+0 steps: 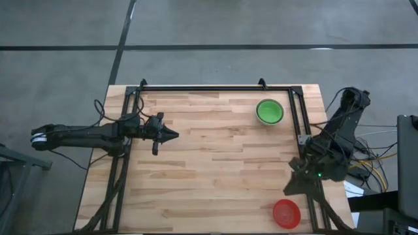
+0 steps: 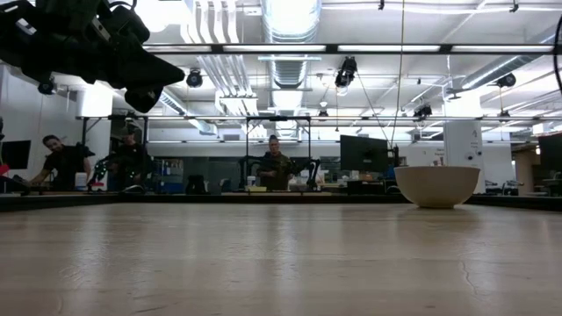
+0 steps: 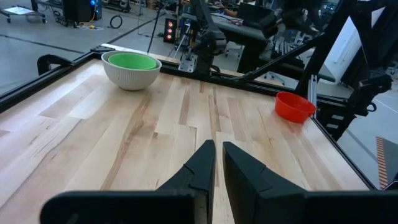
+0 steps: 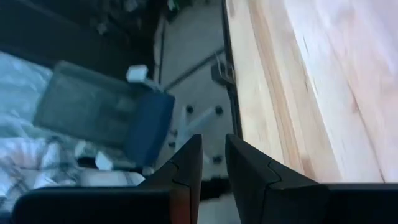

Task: Nest bowls inside each other
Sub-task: Stack the red bowl on top of the green bowl

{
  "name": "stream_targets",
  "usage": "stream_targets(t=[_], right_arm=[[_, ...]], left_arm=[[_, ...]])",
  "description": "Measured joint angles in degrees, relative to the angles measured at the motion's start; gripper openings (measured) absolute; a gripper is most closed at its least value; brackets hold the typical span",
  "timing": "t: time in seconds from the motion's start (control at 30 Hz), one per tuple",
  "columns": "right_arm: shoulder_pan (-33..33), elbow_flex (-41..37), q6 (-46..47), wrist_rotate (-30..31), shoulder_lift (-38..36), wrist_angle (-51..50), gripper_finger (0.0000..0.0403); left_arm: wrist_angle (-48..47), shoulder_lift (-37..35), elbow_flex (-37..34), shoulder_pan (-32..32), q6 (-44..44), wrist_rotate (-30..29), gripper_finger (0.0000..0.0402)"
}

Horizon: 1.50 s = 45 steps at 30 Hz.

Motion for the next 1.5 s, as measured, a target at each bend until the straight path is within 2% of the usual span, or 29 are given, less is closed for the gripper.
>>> stream_targets(t=[0.17,0.37,0.73,0.9,1.07,1.3,1.5], right_arm=[[7.82,-0.01,5.42,3.63,0.04,-5.05,0.0068],[11.28,-0.01,7.35,5.17,2.07,-5.28,0.0068],[11.26,0.0,12.98,3.55,9.07,-2.67,0.0068],[11.09,0.01,8.69,1.86,9.31,-2.3,0.0068],[11.09,0.01,8.58,0.93,7.68,-3.68,0.0068],[11.06,0.03,13.87,0.94,6.98,-13.6,0.0068],[11.06,0.01,20.85,-3.53,7.23,-22.79,0.0068]], left_arm=[[0.01,0.0,0.0,0.02,0.0,0.0,0.0035],[0.01,0.0,0.0,0.01,0.0,-0.01,0.0035],[0.01,0.0,0.0,0.02,0.0,0.0,0.0035],[0.0,0.0,0.0,0.01,-0.01,0.0,0.0035],[0.01,0.0,0.0,0.02,-0.01,0.0,0.0035],[0.01,0.0,0.0,0.02,0.0,0.0,0.0035],[0.01,0.0,0.0,0.0,-0.02,0.0,0.0035]])
